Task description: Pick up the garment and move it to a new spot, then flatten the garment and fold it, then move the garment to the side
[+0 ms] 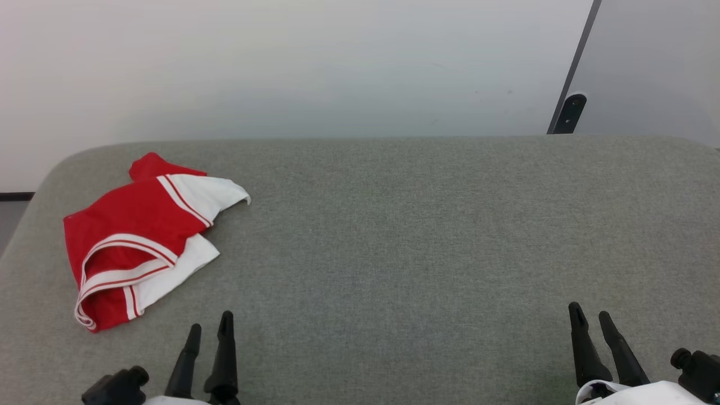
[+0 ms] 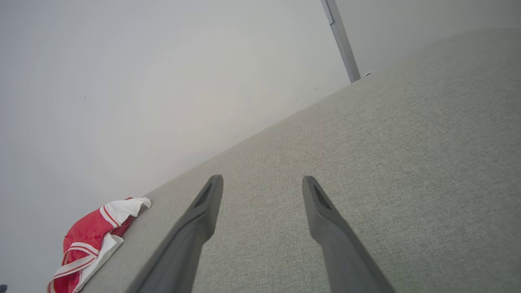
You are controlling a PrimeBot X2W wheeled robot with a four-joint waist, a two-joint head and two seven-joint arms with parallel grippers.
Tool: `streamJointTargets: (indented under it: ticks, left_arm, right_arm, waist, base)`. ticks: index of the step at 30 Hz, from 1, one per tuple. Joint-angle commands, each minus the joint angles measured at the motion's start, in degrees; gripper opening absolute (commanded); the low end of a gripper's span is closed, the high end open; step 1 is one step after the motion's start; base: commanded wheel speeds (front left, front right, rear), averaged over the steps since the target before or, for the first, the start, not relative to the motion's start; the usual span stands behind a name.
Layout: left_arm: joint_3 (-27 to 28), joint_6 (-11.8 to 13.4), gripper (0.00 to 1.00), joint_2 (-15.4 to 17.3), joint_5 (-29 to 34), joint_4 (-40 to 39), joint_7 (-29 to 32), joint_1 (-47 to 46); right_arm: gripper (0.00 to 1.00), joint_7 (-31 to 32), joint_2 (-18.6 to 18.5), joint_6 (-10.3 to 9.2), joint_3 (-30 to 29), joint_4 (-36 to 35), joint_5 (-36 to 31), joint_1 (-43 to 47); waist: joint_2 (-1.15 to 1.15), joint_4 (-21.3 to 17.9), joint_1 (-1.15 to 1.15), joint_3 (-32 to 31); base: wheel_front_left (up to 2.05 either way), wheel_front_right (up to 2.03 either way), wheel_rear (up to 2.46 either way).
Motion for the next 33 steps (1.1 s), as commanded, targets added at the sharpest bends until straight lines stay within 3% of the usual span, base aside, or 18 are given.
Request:
streamJointTargets:
  ticks: [1,33]
  left_arm:
    - [-0.13,-0.15,1.00,0.30,1.71,-0.85,-0.53,0.19]
    - [-1.29,0.07,1.00,0.36,17.62,-2.74,-4.78,2.97]
  right_arm:
    - [1.00,-0.51,-0.03,0.02,0.21,-0.81,-1.72,0.25]
    - [1.00,-4.16,0.50,0.03,0.32,-2.57,-18.88,2.63]
  waist:
    - [0.00,0.01,0.00,-0.01]
    - [0.00,-0.38,0.00,0.09]
  base:
    - [0.00,0.00,0.00]
    - [0.00,0.00,0.00]
